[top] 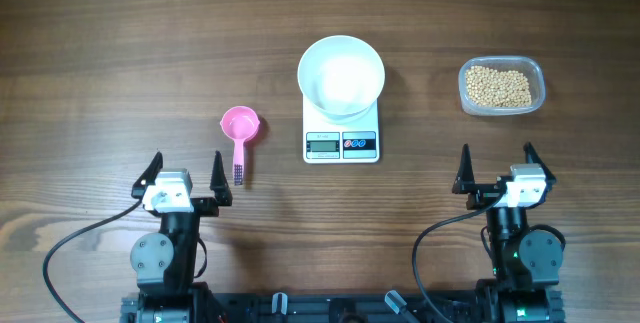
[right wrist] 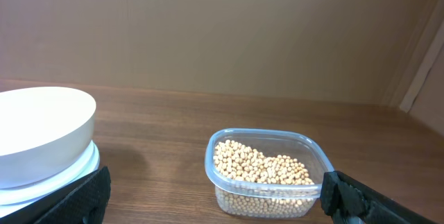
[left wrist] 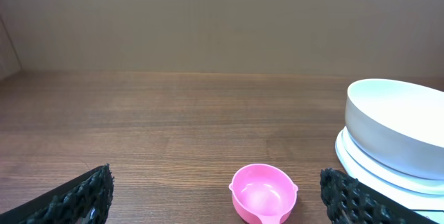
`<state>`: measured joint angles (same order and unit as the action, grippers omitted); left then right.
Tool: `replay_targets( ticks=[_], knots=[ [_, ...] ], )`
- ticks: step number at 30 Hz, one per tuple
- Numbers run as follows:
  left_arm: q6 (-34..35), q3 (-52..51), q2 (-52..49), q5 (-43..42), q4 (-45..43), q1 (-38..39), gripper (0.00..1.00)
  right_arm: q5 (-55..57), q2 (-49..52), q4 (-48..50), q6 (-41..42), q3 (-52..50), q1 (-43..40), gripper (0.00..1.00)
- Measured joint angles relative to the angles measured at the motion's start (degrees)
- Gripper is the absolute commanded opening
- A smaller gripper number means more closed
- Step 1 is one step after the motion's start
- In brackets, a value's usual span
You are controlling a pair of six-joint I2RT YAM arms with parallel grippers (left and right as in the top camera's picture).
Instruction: Scoop item into bowl and weigh 150g on scale
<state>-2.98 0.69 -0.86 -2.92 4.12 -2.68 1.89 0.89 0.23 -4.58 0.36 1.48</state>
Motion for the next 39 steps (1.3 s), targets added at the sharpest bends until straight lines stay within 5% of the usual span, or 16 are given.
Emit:
replay_targets(
  ticks=[39],
  knots=[
    [1.27, 0.00, 0.00, -1.95, -0.39, -0.02, 1.00, 0.00, 0.00, 0.00, 0.00, 0.00, 0.00, 1.00]
  ],
)
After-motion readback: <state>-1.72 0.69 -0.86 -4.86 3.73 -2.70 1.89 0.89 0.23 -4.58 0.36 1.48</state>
